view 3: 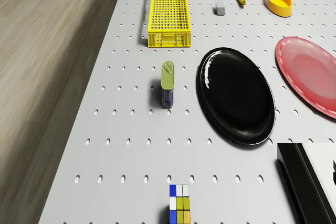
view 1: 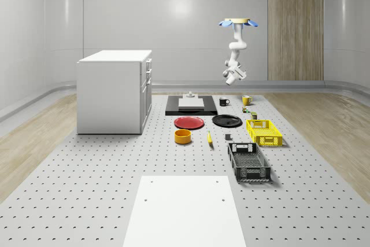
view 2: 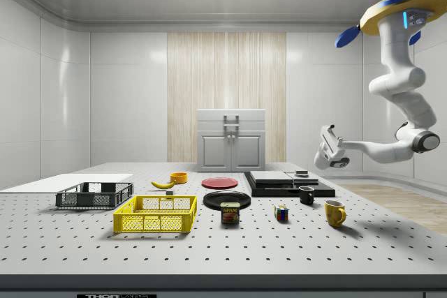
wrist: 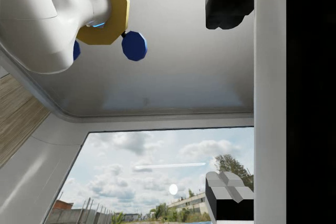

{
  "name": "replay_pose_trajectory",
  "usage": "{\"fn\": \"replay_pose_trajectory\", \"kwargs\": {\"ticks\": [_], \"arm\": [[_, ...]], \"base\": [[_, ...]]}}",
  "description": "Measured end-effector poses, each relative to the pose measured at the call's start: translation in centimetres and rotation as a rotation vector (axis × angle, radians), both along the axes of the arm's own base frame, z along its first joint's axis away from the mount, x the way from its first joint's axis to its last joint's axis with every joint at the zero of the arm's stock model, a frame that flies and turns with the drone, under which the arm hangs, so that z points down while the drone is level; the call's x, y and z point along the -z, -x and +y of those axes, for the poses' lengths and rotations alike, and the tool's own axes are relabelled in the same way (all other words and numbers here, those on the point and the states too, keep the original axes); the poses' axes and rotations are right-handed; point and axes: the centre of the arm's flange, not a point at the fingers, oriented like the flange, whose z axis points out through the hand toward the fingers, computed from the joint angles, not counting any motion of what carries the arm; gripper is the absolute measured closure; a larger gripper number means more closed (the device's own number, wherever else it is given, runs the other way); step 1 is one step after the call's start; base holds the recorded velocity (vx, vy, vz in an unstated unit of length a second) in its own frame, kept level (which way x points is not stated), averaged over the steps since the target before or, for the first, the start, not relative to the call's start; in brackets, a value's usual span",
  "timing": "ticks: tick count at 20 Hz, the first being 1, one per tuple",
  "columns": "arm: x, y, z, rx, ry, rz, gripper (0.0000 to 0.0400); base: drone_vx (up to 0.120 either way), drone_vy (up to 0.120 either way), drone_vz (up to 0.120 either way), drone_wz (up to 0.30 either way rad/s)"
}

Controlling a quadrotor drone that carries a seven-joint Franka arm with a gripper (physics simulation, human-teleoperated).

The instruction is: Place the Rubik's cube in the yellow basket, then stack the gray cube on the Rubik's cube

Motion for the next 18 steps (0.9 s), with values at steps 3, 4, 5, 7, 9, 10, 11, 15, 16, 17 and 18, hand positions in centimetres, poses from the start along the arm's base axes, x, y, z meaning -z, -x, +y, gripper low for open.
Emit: {"fn": "replay_pose_trajectory", "kwargs": {"ticks": [3, 4, 5, 7, 9, 10, 11, 15, 16, 17, 18], "arm": [[4.2, -0.1, 1.8, 0.016, 0.467, 0.000, 0.0000], [6.0, -0.2, 1.9, 0.022, 0.639, 0.000, 0.0000], [7.7, -0.2, 1.8, 0.029, 0.813, 0.000, 0.0000], [10.8, -0.4, 0.7, 0.041, 1.144, 0.000, 0.0000], [13.0, -0.4, -1.0, 0.052, 1.428, 0.000, 0.0000], [13.8, -0.5, -1.9, 0.056, 1.547, 0.001, 0.0000], [14.4, -0.5, -2.7, 0.059, 1.651, 0.001, 0.0000], [15.5, -0.5, -5.2, 0.065, 1.935, 0.003, 0.0000], [15.7, -0.5, -5.7, 0.066, 1.981, 0.004, 0.0000], [15.8, -0.5, -6.0, 0.066, 2.019, 0.004, 0.0000], [15.8, -0.5, -6.3, 0.066, 2.051, 0.004, 0.0000]], "base": [[0.120, 0.000, -0.053, 0.000], [0.120, 0.000, -0.120, 0.000], [0.120, 0.000, -0.120, 0.000], [0.120, 0.000, -0.120, 0.000], [0.120, 0.000, -0.120, 0.000], [0.120, 0.000, -0.120, 0.000], [0.120, 0.000, -0.120, 0.000], [0.120, 0.000, -0.120, 0.000], [0.120, 0.000, -0.120, 0.000], [0.120, 0.000, -0.120, 0.000], [0.120, 0.000, -0.120, 0.000]]}}
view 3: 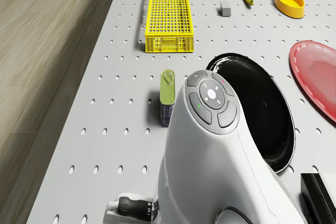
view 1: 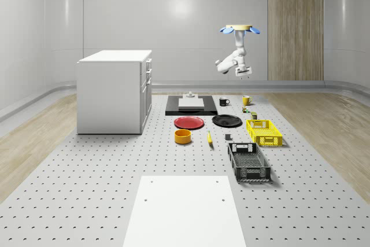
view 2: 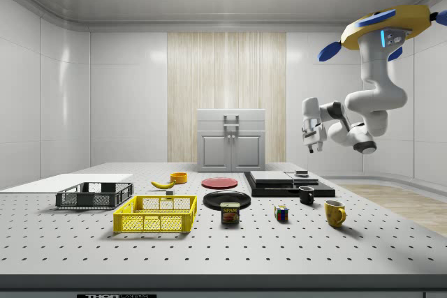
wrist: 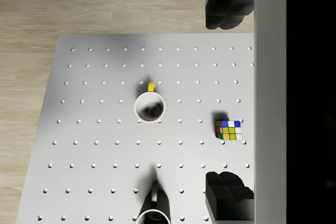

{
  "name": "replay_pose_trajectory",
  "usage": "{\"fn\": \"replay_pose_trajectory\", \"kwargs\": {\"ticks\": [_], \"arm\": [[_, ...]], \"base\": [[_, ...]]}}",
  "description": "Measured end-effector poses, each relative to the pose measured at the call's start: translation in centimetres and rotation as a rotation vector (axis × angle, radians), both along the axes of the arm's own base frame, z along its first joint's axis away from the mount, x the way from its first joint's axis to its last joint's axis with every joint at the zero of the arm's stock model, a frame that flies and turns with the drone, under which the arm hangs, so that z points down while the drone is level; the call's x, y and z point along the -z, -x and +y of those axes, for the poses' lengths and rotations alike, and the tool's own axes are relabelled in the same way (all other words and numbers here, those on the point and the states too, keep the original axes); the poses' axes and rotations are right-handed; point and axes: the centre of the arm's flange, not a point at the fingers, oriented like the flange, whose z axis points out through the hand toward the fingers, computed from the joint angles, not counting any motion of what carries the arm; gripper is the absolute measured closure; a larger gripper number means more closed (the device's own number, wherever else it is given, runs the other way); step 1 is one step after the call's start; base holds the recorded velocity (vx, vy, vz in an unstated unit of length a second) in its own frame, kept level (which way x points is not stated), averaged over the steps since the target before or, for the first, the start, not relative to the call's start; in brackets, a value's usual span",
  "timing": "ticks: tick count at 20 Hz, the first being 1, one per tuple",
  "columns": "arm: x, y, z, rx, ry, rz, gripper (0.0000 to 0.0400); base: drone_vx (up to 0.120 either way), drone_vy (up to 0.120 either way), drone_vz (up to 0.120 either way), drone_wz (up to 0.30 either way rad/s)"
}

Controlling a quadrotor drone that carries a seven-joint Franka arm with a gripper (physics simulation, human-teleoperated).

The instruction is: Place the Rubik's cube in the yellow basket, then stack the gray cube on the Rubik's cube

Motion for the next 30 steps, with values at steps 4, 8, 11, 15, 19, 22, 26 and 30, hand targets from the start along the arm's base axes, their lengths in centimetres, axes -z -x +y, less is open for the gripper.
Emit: {"fn": "replay_pose_trajectory", "kwargs": {"ticks": [4, 8, 11, 15, 19, 22, 26, 30], "arm": [[0.1, 0.0, -0.8, 0.002, 0.084, 0.003, 0.0000], [0.2, 0.0, -1.2, 0.003, 0.124, 0.004, 0.0000], [0.2, 0.0, -1.4, 0.003, 0.140, 0.005, 0.0000], [0.2, 0.0, -1.5, 0.004, 0.152, 0.005, 0.0000], [0.2, 0.0, -1.5, 0.004, 0.157, 0.005, 0.0000], [0.2, 0.0, -1.6, 0.004, 0.160, 0.005, 0.0000], [0.2, 0.0, -1.6, 0.004, 0.161, 0.005, 0.0000], [0.2, 0.0, -1.6, 0.004, 0.162, 0.006, 0.0000]], "base": [[0.120, 0.000, -0.120, 0.000], [0.120, -0.060, -0.120, 0.000], [0.120, 0.000, -0.120, 0.000], [0.120, -0.030, -0.120, 0.000], [0.120, -0.040, -0.120, 0.000], [0.120, 0.000, -0.120, 0.000], [0.000, 0.000, -0.120, 0.000], [0.000, 0.000, -0.120, 0.000]]}}
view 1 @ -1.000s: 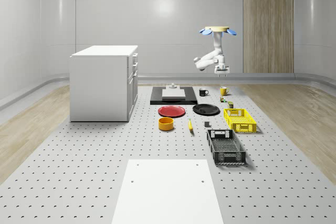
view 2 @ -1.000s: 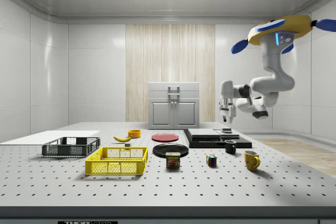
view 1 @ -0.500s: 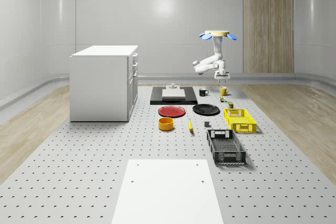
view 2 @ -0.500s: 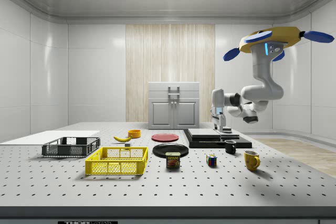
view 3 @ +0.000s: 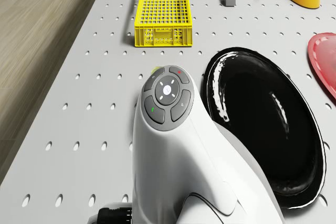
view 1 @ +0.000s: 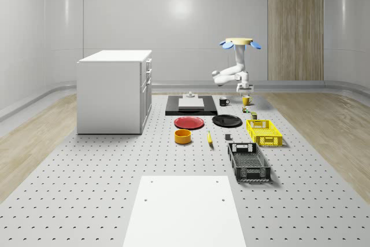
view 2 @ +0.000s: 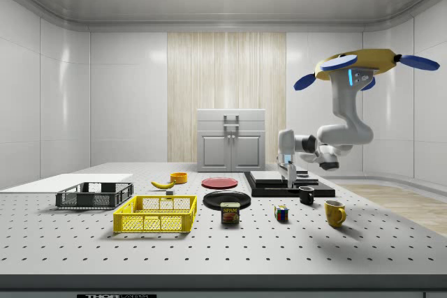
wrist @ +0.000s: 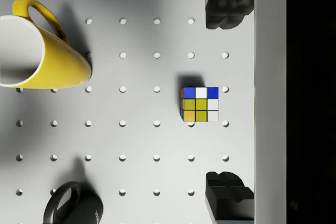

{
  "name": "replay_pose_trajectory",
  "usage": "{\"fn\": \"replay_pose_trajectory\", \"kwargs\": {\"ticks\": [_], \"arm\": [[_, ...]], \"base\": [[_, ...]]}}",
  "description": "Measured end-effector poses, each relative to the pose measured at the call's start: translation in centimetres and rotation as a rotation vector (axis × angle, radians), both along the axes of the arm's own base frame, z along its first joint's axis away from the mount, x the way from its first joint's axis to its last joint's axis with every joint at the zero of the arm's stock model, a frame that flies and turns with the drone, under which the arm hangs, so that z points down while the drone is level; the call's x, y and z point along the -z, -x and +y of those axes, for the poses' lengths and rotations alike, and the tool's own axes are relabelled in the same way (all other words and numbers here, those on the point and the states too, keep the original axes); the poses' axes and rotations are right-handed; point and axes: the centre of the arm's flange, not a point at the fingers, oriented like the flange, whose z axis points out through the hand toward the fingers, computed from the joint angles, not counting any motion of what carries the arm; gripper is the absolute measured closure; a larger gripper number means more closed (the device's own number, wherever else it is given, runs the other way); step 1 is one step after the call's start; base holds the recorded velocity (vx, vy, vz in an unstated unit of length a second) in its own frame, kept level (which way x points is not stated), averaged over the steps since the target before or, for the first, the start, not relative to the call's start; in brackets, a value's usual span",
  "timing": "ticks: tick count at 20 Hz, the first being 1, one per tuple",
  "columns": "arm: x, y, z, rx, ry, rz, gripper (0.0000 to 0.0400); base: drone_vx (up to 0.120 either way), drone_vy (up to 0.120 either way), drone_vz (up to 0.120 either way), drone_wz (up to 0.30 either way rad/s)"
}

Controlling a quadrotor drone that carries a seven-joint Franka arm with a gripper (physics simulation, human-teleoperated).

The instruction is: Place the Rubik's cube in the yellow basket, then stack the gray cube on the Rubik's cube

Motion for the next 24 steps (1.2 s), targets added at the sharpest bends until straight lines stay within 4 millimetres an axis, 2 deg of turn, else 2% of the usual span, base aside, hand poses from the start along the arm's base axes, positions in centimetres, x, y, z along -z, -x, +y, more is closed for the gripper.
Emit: {"fn": "replay_pose_trajectory", "kwargs": {"ticks": [4, 19, 24], "arm": [[0.00, 0.00, 0.00, 0.000, 0.000, 0.000, 0.0000], [0.00, 0.00, 0.00, 0.000, 0.001, 0.000, 0.0000], [-0.81, 0.00, 0.00, 0.000, 0.001, 0.000, 0.0000]], "base": [[0.080, 0.000, -0.120, 0.000], [0.008, -0.016, -0.120, 0.000], [0.000, 0.000, 0.000, 0.000]]}}
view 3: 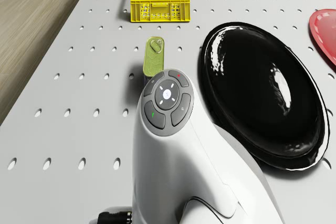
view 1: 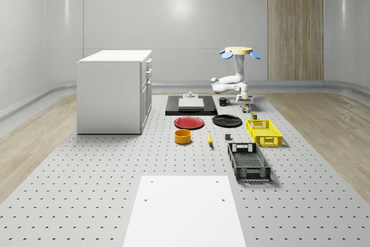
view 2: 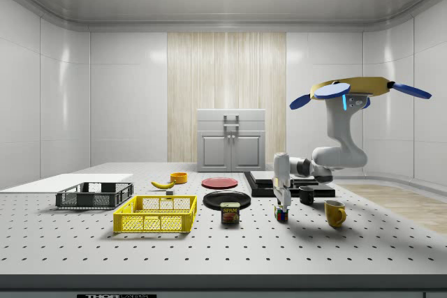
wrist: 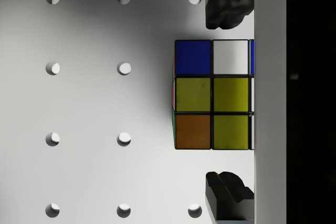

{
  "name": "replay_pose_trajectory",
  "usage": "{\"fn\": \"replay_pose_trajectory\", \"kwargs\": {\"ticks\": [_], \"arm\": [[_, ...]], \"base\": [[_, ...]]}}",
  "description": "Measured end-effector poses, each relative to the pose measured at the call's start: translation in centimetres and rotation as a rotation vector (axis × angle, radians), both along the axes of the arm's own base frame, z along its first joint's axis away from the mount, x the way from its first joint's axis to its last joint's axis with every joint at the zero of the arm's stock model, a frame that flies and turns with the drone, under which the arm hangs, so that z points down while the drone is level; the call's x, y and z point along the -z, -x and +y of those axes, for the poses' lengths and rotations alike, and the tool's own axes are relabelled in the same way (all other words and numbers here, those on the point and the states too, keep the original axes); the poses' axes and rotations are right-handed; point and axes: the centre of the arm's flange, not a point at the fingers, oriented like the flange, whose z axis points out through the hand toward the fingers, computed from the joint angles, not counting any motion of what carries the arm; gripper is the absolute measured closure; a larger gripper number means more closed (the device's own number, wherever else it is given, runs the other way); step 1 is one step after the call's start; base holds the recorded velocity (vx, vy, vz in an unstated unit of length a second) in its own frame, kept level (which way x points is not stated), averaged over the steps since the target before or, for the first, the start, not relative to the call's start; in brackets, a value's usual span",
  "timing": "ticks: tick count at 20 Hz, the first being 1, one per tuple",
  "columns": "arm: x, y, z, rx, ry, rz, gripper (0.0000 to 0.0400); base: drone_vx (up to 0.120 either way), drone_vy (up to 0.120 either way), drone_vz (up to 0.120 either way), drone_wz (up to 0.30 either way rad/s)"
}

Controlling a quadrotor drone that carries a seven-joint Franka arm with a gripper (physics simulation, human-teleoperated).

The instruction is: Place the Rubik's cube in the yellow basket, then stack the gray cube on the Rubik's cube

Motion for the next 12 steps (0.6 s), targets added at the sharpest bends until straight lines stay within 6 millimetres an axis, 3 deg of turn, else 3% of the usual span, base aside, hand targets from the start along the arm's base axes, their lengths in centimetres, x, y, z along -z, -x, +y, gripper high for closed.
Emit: {"fn": "replay_pose_trajectory", "kwargs": {"ticks": [12], "arm": [[-1.08, 0.00, -0.15, 0.000, 0.000, 0.000, 0.0000]], "base": [[0.000, 0.000, 0.000, 0.000]]}}
